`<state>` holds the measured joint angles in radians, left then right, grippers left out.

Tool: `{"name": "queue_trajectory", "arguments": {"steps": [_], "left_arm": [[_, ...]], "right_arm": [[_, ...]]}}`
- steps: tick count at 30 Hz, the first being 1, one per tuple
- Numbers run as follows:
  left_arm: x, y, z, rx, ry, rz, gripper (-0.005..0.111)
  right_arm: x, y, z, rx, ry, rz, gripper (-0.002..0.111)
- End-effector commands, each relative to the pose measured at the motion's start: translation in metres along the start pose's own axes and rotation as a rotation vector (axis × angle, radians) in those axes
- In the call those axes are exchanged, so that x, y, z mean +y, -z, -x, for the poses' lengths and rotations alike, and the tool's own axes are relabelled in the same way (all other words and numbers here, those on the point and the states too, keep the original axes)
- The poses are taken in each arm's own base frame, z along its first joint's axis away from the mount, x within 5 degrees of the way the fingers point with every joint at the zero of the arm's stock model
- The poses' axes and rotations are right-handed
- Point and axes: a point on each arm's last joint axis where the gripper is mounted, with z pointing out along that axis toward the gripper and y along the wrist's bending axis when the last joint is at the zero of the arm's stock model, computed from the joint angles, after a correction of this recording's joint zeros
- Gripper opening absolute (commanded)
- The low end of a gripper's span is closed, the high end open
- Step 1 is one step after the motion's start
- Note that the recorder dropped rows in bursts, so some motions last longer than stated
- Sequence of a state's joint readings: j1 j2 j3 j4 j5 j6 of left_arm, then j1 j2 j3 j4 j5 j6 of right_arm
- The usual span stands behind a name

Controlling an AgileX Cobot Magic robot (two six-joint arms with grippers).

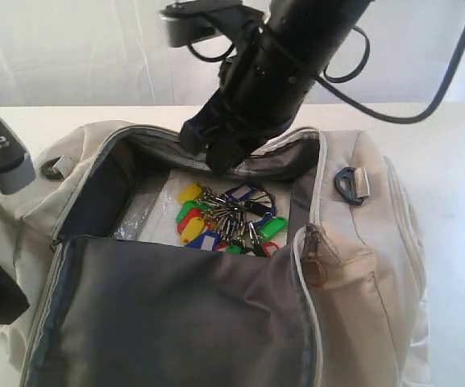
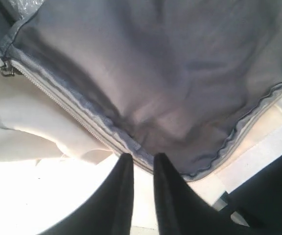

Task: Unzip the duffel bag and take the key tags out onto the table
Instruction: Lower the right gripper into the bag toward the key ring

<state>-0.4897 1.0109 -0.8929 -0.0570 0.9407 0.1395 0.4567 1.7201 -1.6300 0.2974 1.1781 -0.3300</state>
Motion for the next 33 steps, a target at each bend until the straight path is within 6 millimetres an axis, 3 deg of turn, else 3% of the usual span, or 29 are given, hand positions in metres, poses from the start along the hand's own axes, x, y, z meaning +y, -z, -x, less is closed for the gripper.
{"name": "queue_trajectory", "arguments": {"steps": [1,6,13,17,21,28,33], "left_arm": [[0.0,-0.008,-0.01,-0.016,0.013,0.014,0.021],[-0.001,-0.019,-0.018,0.001,0.012,0.013,0.021],[0.0,-0.019,-0.016,-0.015,0.015,0.016,0.021],[-0.001,-0.019,-0.017,-0.01,0.022,0.007,0.021],[-0.002,-0.019,-0.017,-0.004,0.027,-0.002,0.021],[-0.003,-0.019,-0.017,-0.005,0.03,-0.008,0.021],[-0.003,-0.019,-0.017,-0.006,0.031,-0.01,0.021]], "right_arm": [[-0.022,-0.017,-0.003,0.055,-0.06,0.06,0.02],[-0.034,-0.052,0.0,0.096,-0.095,0.065,0.026],[-0.06,-0.092,0.001,0.094,-0.231,-0.009,0.057],[-0.104,-0.101,-0.015,0.123,-0.407,-0.061,0.057],[-0.131,-0.102,-0.025,0.114,-0.512,-0.07,0.057],[-0.138,-0.132,-0.032,0.145,-0.581,0.007,0.057],[-0.135,-0.141,-0.027,0.105,-0.595,0.092,0.057]]}}
